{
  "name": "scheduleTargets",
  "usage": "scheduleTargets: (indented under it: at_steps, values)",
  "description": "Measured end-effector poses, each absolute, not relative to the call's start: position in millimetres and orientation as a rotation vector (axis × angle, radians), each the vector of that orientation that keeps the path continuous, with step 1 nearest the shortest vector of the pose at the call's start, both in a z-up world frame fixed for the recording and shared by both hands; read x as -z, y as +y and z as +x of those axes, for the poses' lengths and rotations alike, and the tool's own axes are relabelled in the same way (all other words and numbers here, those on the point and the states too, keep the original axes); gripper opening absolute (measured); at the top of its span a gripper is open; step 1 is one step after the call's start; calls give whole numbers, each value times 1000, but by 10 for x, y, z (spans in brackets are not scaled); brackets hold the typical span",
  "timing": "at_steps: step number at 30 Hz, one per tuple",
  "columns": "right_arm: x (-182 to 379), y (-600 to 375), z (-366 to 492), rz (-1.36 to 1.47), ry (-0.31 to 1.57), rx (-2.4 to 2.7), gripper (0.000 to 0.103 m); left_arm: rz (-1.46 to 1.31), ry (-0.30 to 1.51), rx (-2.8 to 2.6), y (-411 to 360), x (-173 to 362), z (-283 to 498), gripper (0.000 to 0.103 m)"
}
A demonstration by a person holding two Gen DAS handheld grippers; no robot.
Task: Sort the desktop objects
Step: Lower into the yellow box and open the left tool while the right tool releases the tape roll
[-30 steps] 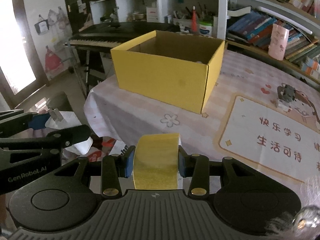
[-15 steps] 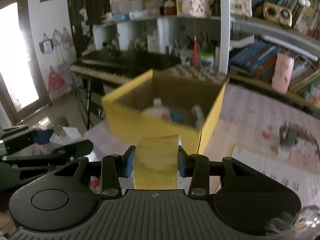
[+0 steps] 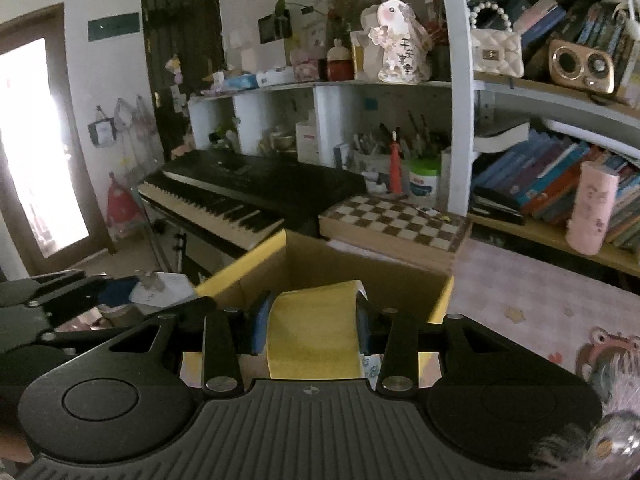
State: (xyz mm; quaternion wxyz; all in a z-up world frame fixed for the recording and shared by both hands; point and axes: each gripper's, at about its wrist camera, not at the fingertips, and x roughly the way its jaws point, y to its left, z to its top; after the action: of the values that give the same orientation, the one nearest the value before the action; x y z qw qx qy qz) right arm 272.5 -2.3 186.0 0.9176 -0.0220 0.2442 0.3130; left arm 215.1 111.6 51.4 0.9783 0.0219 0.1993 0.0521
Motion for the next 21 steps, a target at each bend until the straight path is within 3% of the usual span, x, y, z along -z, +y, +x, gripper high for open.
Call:
scheduleTargets:
  at_steps: [11, 21]
  values:
    - [-1483, 132, 3596, -99, 648, -711, 37, 73, 620, -84, 1255, -211, 3038, 45]
    - [-1125, 272, 3880, -224, 753, -765, 38, 6, 752, -38, 1272, -64, 3647, 45]
